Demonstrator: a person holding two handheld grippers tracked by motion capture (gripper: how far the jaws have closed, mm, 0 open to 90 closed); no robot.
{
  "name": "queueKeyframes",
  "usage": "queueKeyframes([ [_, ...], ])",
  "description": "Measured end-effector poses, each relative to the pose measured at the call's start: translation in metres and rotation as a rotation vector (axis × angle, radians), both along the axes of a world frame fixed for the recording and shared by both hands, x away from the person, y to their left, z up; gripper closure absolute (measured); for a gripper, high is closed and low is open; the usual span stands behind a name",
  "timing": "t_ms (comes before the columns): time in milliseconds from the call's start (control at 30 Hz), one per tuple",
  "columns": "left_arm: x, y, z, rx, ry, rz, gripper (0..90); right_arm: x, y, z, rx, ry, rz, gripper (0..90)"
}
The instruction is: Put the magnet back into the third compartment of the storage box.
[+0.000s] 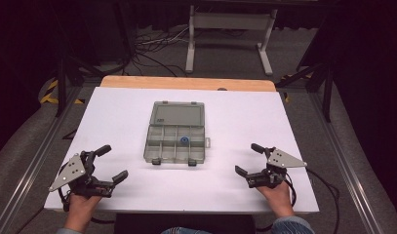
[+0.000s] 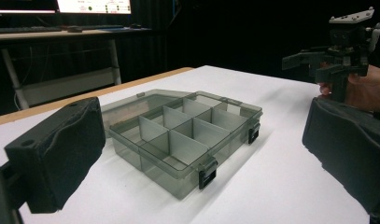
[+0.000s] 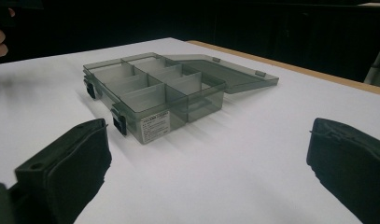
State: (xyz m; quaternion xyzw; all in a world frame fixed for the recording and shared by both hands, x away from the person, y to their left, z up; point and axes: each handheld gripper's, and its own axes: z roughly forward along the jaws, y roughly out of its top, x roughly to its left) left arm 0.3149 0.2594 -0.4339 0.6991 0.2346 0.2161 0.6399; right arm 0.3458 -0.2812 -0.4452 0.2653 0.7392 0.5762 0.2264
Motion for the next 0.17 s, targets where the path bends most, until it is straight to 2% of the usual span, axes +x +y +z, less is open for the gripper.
queueKeyframes([
  [167,0.0002,0.0001,-0.0001,0.004,-0.001,0.001,0.0,-0.0003,0.0005,0.0002,-0.006,-0.003,0.0,0.0],
])
